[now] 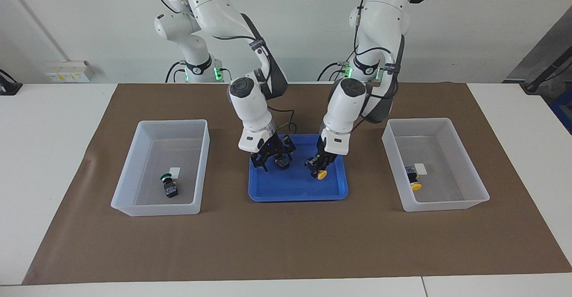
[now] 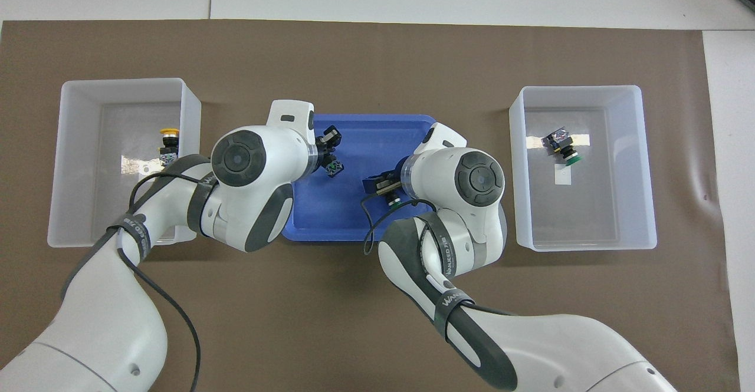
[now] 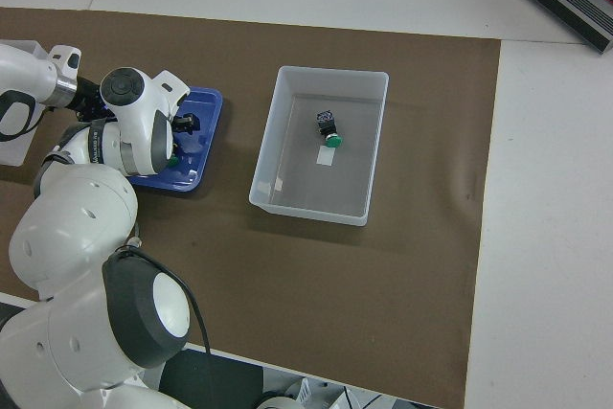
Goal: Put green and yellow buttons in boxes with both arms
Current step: 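Grasp the second yellow button with the left gripper while the right grasps green, then carry the yellow button to the left box while the right gripper carries green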
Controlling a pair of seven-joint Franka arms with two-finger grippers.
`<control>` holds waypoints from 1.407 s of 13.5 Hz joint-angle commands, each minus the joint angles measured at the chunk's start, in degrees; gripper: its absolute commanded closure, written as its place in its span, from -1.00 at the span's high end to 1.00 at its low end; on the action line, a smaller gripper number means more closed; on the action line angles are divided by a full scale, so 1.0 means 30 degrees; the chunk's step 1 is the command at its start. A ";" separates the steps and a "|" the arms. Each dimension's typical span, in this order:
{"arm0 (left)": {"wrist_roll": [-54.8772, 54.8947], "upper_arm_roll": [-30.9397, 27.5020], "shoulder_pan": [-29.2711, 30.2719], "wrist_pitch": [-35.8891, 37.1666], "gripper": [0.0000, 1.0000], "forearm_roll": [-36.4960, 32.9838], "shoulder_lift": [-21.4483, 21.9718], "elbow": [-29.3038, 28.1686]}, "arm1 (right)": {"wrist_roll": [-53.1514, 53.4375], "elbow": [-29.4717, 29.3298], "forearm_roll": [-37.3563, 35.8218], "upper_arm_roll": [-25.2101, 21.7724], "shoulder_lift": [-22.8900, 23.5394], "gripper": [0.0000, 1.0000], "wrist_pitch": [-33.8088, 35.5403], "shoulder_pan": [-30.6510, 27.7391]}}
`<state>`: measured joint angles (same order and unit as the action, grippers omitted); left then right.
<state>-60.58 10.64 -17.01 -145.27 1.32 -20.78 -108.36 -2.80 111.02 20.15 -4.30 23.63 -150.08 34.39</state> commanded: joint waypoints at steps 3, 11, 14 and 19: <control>0.3366 0.0349 0.3523 0.5031 -1.00 0.0118 0.0538 0.3334 | -0.0470 -0.0005 0.0463 -0.0002 0.0268 -0.14 -0.0130 0.0344; 1.5903 0.0263 0.8654 0.8697 -1.00 0.0821 0.1505 0.3542 | 0.2157 -0.0911 0.0463 -0.0119 -0.0140 -1.00 0.0656 0.0286; 1.9712 0.0145 1.0234 0.8348 -1.00 0.0821 0.1972 0.2550 | 0.2195 -0.1556 0.0141 -0.0762 -0.2069 -1.00 0.3698 -0.1260; 2.2273 0.0057 1.1148 0.4428 -1.00 0.0645 0.2531 -0.1198 | -0.3618 -0.1646 -0.0855 -0.0764 -0.3715 -1.00 0.7421 -0.5887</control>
<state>4.71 10.57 16.12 -126.85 2.72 -15.89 -105.58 -6.68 105.33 18.77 -7.38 13.45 -130.58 20.97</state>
